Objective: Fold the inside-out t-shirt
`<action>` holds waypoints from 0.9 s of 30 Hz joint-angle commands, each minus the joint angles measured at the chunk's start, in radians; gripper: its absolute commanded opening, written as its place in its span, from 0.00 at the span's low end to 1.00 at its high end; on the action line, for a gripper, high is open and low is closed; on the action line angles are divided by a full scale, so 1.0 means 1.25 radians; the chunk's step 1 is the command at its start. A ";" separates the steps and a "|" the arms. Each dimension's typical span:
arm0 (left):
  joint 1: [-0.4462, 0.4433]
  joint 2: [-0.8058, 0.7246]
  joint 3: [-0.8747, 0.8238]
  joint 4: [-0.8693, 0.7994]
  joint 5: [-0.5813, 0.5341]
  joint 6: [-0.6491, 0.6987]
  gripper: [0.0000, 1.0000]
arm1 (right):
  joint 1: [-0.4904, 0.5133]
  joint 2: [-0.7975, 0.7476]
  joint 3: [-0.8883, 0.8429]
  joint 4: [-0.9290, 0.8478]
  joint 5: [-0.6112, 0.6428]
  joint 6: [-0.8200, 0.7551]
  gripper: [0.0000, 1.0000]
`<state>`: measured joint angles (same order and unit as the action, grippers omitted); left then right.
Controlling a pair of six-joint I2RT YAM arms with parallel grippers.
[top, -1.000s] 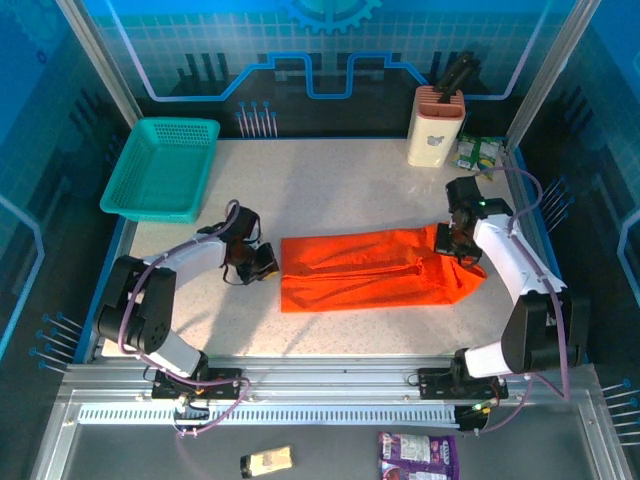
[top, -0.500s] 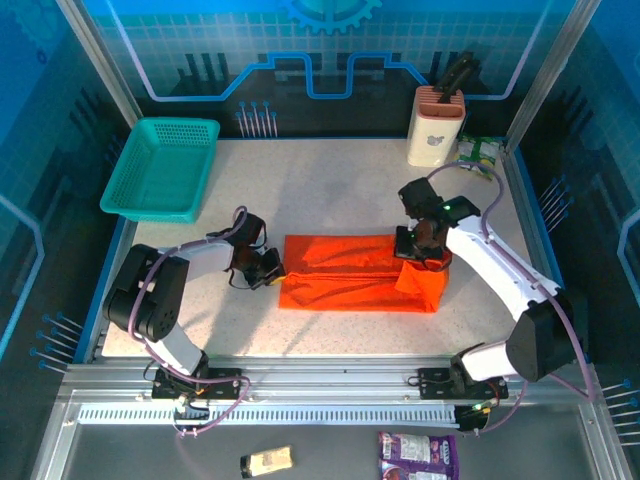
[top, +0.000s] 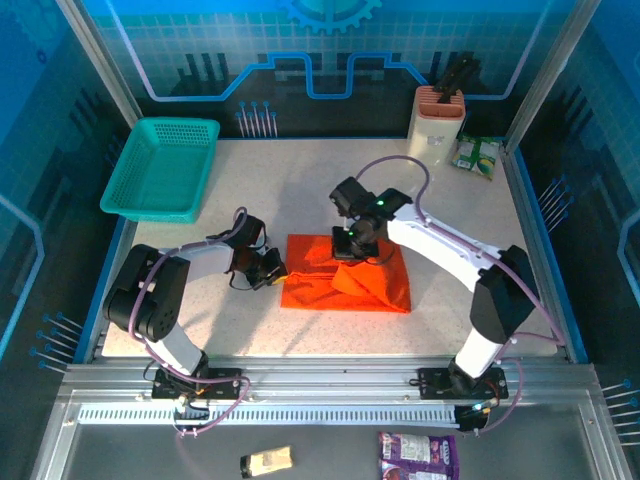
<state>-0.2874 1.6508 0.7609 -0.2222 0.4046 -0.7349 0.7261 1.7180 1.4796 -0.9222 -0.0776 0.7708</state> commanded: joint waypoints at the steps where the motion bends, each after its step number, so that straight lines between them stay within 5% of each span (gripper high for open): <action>1: -0.006 0.024 -0.030 -0.011 -0.006 -0.006 0.00 | 0.032 0.046 0.063 0.006 -0.067 0.014 0.00; 10: -0.006 0.024 -0.038 -0.005 -0.006 -0.011 0.00 | 0.081 0.170 0.179 0.001 -0.141 -0.009 0.00; 19: -0.006 0.007 -0.048 -0.009 -0.009 -0.013 0.01 | 0.088 0.295 0.287 0.008 -0.088 -0.026 0.00; 27: -0.006 -0.045 -0.053 -0.045 -0.035 -0.016 0.06 | 0.090 0.272 0.290 0.082 -0.094 -0.016 0.39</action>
<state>-0.2886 1.6230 0.7216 -0.1875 0.4084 -0.7361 0.8246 2.1040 1.8374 -0.8616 -0.1913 0.7441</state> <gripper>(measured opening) 0.061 0.381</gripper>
